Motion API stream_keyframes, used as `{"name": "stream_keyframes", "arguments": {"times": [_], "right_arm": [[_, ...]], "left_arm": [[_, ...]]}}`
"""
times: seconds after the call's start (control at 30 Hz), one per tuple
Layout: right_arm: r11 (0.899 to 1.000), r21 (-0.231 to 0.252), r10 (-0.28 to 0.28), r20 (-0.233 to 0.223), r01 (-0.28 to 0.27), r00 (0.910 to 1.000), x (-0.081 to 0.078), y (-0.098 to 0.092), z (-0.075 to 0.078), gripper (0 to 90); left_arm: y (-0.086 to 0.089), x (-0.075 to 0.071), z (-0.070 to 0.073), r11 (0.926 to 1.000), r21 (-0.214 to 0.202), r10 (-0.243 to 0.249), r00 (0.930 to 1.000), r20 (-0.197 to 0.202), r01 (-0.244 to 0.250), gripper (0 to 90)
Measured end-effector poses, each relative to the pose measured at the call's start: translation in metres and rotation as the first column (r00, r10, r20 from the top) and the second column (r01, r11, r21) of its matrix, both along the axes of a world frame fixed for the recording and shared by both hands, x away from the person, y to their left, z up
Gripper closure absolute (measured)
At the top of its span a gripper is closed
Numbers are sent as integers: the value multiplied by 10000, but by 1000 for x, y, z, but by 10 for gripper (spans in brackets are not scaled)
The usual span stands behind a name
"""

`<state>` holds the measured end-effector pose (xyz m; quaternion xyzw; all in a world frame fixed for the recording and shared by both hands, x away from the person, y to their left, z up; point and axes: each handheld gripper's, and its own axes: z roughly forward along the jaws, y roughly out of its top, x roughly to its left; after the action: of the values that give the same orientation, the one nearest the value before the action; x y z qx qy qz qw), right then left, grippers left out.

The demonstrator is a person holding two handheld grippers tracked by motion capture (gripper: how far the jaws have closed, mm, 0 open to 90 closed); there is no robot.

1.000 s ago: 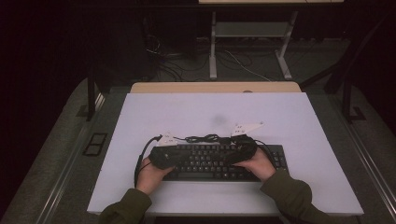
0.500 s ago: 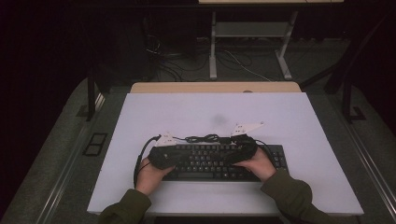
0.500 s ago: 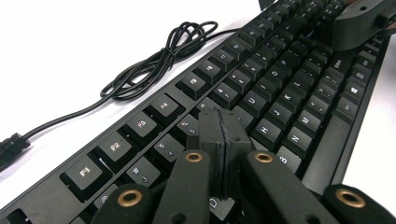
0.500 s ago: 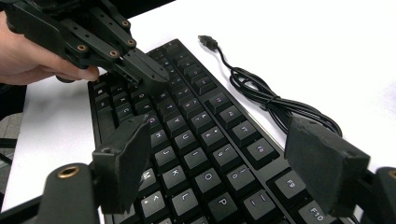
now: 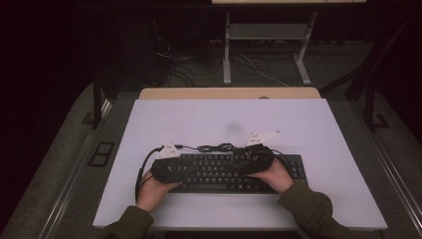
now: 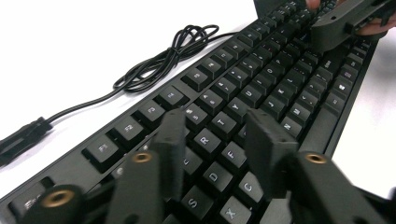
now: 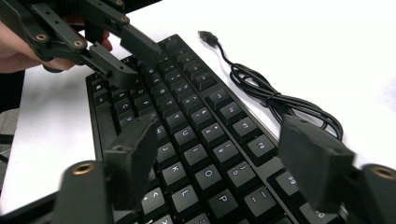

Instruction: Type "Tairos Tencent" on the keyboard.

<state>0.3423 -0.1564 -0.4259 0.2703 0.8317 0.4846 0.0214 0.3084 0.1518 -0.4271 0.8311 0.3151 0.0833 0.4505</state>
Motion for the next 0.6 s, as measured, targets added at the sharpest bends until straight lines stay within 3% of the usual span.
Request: {"name": "stream_keyframes", "arguments": {"times": [0.17, 0.43, 0.6], "right_arm": [[10000, 10, 72, -70, -72, 9999, -1, 0, 0, 377], [10000, -12, 67, -122, -67, 9999, -2, 0, 0, 515], [10000, -33, 80, -145, -81, 9999, -3, 0, 1, 583]], "left_arm": [[1, -1, -1, 9999, -51, -100, 9999, -36, 100, 382], [0, -2, -3, 9998, -17, -207, 9998, 11, 207, 282], [-1, -2, -4, 9999, 99, -31, 10000, 86, 31, 197]]}}
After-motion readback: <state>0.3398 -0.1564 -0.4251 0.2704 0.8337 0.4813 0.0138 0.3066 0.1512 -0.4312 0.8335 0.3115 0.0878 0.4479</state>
